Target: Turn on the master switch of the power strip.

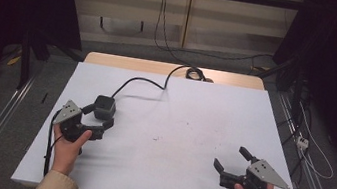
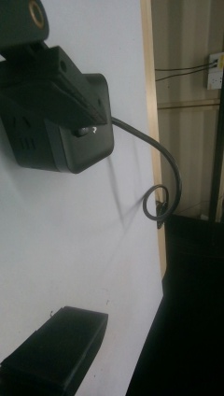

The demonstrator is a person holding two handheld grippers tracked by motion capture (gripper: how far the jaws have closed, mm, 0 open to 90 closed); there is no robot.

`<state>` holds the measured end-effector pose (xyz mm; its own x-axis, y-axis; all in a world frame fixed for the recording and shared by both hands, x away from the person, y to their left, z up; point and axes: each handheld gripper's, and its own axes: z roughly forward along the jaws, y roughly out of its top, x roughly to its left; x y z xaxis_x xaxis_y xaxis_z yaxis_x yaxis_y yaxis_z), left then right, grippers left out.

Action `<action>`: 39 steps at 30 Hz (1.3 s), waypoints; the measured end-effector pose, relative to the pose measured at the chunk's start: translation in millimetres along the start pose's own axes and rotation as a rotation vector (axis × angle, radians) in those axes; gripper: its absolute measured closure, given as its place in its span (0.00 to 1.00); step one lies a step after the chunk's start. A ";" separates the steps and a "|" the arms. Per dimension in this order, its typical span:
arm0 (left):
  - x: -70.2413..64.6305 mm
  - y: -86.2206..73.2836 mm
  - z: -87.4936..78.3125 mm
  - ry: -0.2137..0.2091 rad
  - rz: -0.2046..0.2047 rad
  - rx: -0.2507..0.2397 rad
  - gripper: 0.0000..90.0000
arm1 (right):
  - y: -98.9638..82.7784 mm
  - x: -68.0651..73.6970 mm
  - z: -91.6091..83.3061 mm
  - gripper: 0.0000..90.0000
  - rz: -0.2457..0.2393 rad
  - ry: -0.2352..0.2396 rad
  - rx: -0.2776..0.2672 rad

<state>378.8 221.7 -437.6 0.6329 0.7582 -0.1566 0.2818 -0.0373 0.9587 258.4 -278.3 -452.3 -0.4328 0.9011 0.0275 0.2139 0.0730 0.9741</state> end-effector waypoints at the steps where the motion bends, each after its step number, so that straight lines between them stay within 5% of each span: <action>1: 0.1 0.5 0.3 0.001 -0.003 0.001 0.06 | 0.1 0.3 0.0 0.03 0.003 0.000 0.000; 39: 14.5 12.3 14.0 0.044 -0.028 -0.020 0.08 | -0.1 0.6 -0.7 0.03 0.000 0.006 0.001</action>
<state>401.5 223.1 -431.4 0.5927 0.7865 -0.1736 0.2844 -0.0027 0.9587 257.5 -278.1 -452.2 -0.4381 0.8985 0.0290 0.2147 0.0733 0.9739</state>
